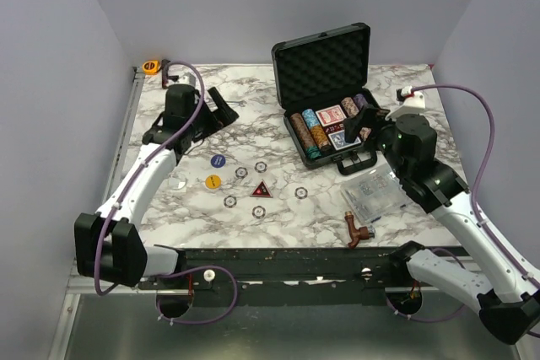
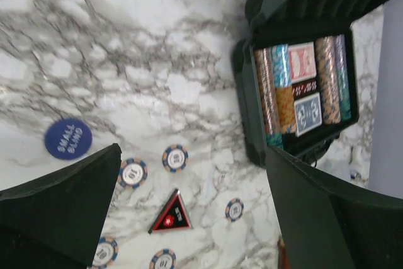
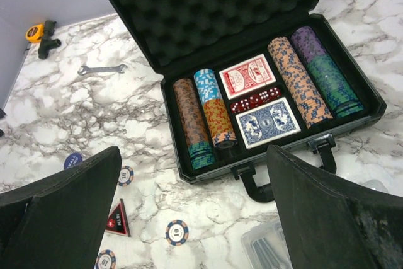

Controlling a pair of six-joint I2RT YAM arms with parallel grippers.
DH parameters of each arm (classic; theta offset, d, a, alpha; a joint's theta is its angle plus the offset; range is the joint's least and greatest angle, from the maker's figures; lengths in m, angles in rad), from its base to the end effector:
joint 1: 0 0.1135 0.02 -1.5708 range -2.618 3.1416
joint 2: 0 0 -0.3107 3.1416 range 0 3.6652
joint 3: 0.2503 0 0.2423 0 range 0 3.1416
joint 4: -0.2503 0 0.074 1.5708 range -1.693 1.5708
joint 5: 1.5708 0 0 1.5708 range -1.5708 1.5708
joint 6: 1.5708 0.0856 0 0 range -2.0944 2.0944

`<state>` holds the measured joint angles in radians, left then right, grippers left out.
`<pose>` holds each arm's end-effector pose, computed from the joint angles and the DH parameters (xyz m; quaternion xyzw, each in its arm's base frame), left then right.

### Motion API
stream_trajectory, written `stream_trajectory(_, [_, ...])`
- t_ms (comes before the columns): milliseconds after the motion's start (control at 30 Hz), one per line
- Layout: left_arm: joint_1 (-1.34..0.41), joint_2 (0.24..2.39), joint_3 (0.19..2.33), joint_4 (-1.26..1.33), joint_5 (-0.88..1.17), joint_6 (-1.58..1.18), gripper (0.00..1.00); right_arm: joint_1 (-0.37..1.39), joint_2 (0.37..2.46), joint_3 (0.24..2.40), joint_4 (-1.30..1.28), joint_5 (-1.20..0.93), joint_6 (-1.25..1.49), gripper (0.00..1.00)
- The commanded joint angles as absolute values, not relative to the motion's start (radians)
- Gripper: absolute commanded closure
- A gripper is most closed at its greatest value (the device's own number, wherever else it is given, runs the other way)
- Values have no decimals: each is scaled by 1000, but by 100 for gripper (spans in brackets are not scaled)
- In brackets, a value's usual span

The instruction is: Pack up texas hold em set

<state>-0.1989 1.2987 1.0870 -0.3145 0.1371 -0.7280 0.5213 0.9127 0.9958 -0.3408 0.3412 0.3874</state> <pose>0.3074 -0.0739 0.3424 -0.1931 0.8435 -0.2756 0.4187 0.1951 0.0790 0.3992 0.0512 0.7858 0.1432 0.5995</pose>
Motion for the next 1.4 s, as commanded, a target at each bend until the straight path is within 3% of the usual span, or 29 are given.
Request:
stream_trajectory(0, [-301, 1337, 1019, -441, 177, -774, 4, 515, 888, 940, -326, 347, 399, 0])
stream_trajectory(333, [-609, 1485, 1022, -601, 8, -888, 6, 515, 960, 919, -298, 338, 394, 0])
stream_trajectory(700, [-633, 1518, 951, -475, 55, -839, 6, 515, 1012, 892, -299, 243, 390, 0])
stream_trajectory(833, [-622, 1494, 895, -390, 107, -818, 8, 516, 1066, 897, -294, 89, 367, 0])
stream_trajectory(1000, [-593, 1337, 809, -304, 127, -820, 6, 544, 1178, 930, -316, -17, 426, 0])
stream_trajectory(1367, [-359, 904, 990, -488, 32, -658, 2, 865, 1455, 1037, -309, 263, 610, 0])
